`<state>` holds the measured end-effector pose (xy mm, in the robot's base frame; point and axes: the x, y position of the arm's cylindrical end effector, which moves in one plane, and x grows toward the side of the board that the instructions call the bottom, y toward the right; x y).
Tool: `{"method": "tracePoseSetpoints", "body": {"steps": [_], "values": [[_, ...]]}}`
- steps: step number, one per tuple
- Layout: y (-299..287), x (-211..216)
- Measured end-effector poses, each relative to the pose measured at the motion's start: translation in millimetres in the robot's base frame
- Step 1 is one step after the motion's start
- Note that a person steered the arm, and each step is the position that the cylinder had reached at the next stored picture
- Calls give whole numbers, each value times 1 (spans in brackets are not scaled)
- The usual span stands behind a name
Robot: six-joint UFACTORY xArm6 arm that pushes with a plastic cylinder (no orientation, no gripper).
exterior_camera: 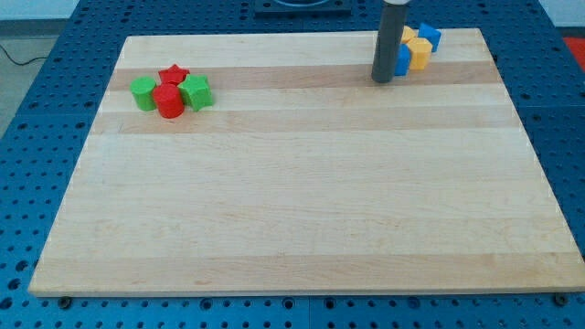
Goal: Move the arm to the left center of the board
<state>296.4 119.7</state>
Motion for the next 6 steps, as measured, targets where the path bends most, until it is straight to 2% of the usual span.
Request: {"method": "tracePoseSetpoints", "body": {"steps": [2, 3, 4, 5, 6], "values": [[6, -18], [-18, 17], [-67, 80], [-155, 127], [-286, 130]]}}
